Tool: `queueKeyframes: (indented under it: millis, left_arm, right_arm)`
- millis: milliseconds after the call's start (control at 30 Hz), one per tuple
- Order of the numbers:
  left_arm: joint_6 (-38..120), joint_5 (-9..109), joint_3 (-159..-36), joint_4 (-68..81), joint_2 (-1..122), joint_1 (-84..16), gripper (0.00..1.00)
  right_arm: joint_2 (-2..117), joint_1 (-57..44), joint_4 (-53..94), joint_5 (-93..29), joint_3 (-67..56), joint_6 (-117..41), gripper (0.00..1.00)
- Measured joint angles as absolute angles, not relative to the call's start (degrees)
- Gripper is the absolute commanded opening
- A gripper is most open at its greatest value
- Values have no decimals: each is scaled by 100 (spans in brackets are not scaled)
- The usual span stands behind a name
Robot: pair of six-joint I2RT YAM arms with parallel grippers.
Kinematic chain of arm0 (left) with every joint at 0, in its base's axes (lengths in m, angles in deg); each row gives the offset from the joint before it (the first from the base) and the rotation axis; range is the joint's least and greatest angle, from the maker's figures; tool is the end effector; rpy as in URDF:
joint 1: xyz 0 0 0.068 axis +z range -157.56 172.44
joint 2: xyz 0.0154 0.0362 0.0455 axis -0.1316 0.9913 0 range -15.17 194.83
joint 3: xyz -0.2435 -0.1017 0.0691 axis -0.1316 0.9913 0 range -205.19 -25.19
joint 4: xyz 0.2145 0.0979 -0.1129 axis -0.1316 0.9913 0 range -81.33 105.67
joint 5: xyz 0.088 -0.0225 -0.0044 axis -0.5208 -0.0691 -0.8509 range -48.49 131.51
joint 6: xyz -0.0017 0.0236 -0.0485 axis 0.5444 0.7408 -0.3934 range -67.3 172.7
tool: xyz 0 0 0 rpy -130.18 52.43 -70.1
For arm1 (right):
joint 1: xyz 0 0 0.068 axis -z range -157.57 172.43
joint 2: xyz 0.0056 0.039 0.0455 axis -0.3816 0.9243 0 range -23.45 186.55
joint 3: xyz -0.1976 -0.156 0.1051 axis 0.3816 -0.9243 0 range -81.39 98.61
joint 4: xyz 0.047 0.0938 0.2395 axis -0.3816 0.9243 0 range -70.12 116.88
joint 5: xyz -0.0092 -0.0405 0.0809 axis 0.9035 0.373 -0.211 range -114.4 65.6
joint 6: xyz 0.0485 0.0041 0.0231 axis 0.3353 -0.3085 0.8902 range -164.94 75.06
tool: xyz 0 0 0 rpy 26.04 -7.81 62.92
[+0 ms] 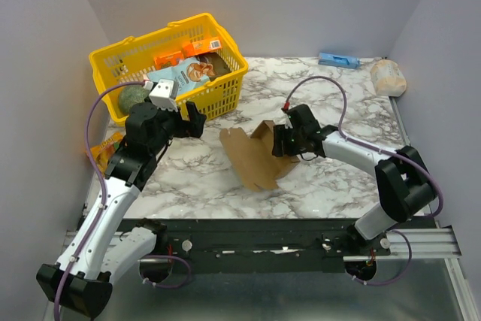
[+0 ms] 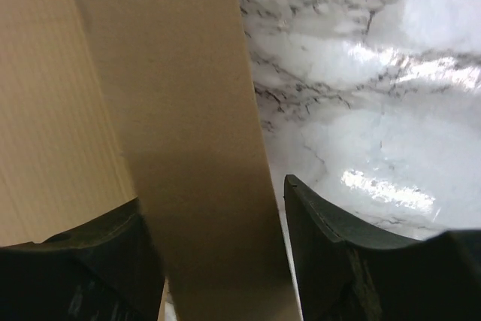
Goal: Fold the paper box
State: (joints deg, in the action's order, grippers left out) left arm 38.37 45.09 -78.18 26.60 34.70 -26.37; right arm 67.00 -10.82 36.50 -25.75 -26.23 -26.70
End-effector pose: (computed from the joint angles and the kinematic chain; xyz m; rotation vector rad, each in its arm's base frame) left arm 0.1859 -0.0657 0.3606 0.1169 1.8500 -0.4623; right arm 0.2709 0.1785 0.1987 -0.3398 2.4998 0.4050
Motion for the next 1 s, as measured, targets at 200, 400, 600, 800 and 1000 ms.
queueKeyframes:
  millis: [200, 400, 600, 800, 1000]
  left_arm:
    - [3693, 4723, -7796, 2610, 3376, -2637, 99]
    - [3164, 4961, -6994, 2315, 3105, -2637, 99]
    - [2465, 5503, -6192, 1803, 3507, -2637, 99]
    - [2132, 6039, -6295, 1062, 4455, -2663, 97]
    - [2124, 6154, -6675, 811, 5402, -2820, 90]
  right_arm:
    - [6775, -588, 3231, -3598, -3325, -1896, 84]
    - [6762, -335, 2481, -4177, -3683, -1448, 72]
    - [6762, -193, 2031, -4520, -3908, -1229, 72]
    - [6762, -191, 1668, -4638, -4066, -1151, 72]
    - [6762, -182, 1288, -4778, -4243, -1048, 72]
